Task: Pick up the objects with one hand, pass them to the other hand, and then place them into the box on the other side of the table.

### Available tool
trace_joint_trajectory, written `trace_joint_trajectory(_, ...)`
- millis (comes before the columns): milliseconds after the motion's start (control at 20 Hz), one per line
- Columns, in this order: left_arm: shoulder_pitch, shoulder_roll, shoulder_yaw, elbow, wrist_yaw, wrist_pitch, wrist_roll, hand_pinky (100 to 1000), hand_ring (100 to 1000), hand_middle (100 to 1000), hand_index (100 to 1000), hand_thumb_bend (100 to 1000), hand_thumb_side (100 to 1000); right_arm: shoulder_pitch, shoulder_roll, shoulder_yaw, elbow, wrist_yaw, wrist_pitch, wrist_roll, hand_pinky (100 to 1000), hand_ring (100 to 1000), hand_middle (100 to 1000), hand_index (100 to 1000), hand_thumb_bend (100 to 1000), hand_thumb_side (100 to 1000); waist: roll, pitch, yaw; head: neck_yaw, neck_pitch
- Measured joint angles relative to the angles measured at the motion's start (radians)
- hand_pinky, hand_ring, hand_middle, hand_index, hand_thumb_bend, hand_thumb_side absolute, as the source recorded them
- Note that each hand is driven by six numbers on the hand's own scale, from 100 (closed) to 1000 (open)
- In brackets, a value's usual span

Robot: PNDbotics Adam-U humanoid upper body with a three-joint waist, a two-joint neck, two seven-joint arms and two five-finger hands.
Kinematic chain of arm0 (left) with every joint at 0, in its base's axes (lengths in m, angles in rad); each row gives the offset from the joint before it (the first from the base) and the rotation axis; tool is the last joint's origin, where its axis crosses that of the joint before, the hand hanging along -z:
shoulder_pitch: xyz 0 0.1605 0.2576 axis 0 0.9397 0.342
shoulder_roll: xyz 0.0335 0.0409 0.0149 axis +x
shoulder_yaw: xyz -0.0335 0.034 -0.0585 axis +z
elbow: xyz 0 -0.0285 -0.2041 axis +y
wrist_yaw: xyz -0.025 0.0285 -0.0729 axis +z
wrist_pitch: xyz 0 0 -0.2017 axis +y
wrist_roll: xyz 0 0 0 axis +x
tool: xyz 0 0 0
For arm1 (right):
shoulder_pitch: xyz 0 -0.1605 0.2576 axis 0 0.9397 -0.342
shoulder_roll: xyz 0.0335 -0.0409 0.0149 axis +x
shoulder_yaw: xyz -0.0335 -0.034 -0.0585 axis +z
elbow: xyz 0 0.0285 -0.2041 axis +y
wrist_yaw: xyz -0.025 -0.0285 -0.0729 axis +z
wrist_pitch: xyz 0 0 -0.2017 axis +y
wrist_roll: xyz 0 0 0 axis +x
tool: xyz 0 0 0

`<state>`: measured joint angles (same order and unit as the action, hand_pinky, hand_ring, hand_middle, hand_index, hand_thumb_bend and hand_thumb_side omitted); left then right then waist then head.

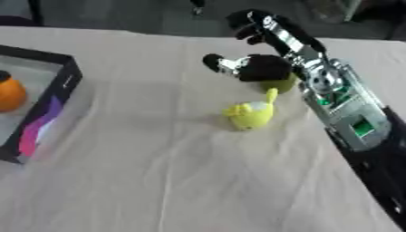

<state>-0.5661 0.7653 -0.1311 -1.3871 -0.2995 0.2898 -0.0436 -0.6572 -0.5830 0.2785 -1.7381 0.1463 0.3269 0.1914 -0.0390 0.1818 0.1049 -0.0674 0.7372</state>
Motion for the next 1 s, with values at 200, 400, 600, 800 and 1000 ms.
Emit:
trace_joint_trajectory(200, 0.003, 0.003, -0.002, -0.027, 0.009, 0.005, 0.0, 819, 759, 701, 757, 729, 446, -0.063, -0.033, -0.041, 0.131, 0.088, -0.04, 0.125, 874, 868, 851, 887, 599, 434, 0.0, 0.0, 0.0, -0.017, -0.001)
trace_joint_trajectory(400, 0.003, 0.008, -0.004, -0.042, 0.013, 0.009, -0.004, 820, 761, 701, 758, 730, 452, -0.139, -0.068, -0.046, 0.268, 0.2, -0.097, 0.277, 887, 885, 862, 892, 616, 429, 0.0, 0.0, 0.001, -0.035, -0.001)
trace_joint_trajectory(600, 0.003, 0.008, -0.007, -0.055, 0.013, 0.012, -0.007, 821, 762, 700, 756, 731, 455, -0.205, -0.095, -0.048, 0.402, 0.296, -0.159, 0.417, 906, 915, 886, 903, 633, 403, 0.0, 0.0, 0.004, -0.055, -0.004)
trace_joint_trajectory(800, 0.003, 0.009, -0.007, -0.064, 0.013, 0.014, -0.008, 821, 762, 698, 755, 728, 456, -0.268, -0.102, -0.048, 0.516, 0.389, -0.226, 0.549, 919, 934, 898, 901, 646, 343, 0.0, 0.009, 0.008, -0.072, -0.011)
trace_joint_trajectory(1000, 0.003, 0.009, -0.007, -0.07, 0.013, 0.017, -0.008, 821, 762, 696, 754, 727, 458, -0.315, -0.099, -0.049, 0.609, 0.461, -0.286, 0.638, 924, 939, 898, 901, 604, 272, 0.0, 0.017, 0.015, -0.085, -0.023)
